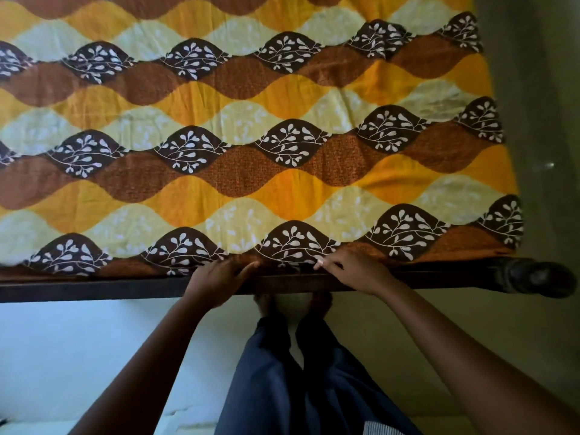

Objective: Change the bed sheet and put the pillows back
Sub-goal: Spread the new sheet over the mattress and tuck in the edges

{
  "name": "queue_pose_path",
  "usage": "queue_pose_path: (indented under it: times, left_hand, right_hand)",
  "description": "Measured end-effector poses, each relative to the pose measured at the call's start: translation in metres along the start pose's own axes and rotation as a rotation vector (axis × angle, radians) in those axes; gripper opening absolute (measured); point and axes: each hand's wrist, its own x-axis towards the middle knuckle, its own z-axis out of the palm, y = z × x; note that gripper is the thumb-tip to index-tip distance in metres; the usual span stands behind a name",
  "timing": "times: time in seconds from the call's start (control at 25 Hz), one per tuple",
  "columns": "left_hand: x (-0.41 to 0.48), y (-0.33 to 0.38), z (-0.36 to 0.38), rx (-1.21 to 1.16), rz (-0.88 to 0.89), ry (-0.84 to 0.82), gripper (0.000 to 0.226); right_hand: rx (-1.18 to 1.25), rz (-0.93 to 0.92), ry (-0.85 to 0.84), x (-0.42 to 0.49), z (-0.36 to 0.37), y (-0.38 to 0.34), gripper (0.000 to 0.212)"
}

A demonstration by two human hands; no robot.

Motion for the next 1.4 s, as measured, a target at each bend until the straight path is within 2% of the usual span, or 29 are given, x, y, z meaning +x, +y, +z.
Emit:
queue_pose_path:
  times: [0.08, 0.12, 0.2, 0.28, 0.36, 0.44, 0.6, 0.72, 0.84, 1.04, 1.16, 1.24, 1.32, 1.4]
  left_hand:
    - [-0.012, -0.001, 0.006, -0.146, 0.057, 0.314, 0.041]
    - [-0.013, 0.002, 0.005, -0.243, 0.073, 0.387, 0.044]
    - [-0.003, 0.018, 0.001, -0.374, 0.093, 0.390, 0.043]
    - [0.025, 0.040, -0.006, -0.381, 0.109, 0.414, 0.041]
    - [0.068, 0.067, -0.015, -0.302, 0.152, 0.498, 0.052]
    - [0.114, 0.100, -0.025, -0.234, 0.160, 0.524, 0.064]
    - [0.183, 0.153, -0.031, -0.117, 0.091, 0.520, 0.074]
    - [0.209, 0.158, -0.012, -0.030, 0.004, 0.556, 0.077]
    - [0.218, 0.154, 0.003, 0.057, -0.040, 0.564, 0.073]
    - [0.217, 0.152, 0.003, 0.106, -0.035, 0.536, 0.070]
    - [0.211, 0.158, 0.000, 0.045, -0.055, 0.548, 0.071]
    - [0.216, 0.171, -0.006, -0.005, -0.054, 0.574, 0.071]
    - [0.240, 0.192, -0.018, -0.031, -0.025, 0.621, 0.071]
    - [0.276, 0.218, -0.035, -0.032, 0.001, 0.662, 0.070]
  right_hand:
    - [0.110, -0.050, 0.224, -0.008, 0.002, 0.001, 0.026]
    - [0.197, -0.051, 0.323, -0.012, 0.001, 0.001, 0.025]
    - [0.332, 0.001, 0.500, -0.017, -0.007, 0.001, 0.025]
    - [0.403, 0.074, 0.650, -0.013, -0.024, 0.006, 0.025]
    - [0.392, 0.129, 0.755, 0.003, -0.050, 0.017, 0.028]
    - [0.278, 0.155, 0.815, 0.029, -0.085, 0.034, 0.034]
    - [-0.051, 0.116, 0.772, 0.106, -0.154, 0.066, 0.049]
    - [-0.343, 0.040, 0.687, 0.160, -0.181, 0.083, 0.055]
    - [-0.500, 0.004, 0.708, 0.174, -0.189, 0.110, 0.063]
    - [-0.440, 0.206, 0.802, 0.142, -0.224, 0.173, 0.065]
    - [-0.390, 0.262, 0.827, 0.111, -0.239, 0.197, 0.071]
    - [-0.288, 0.210, 0.860, 0.110, -0.244, 0.185, 0.071]
    - [-0.221, 0.059, 0.878, 0.142, -0.261, 0.153, 0.064]
    - [-0.231, -0.097, 0.822, 0.196, -0.290, 0.119, 0.060]
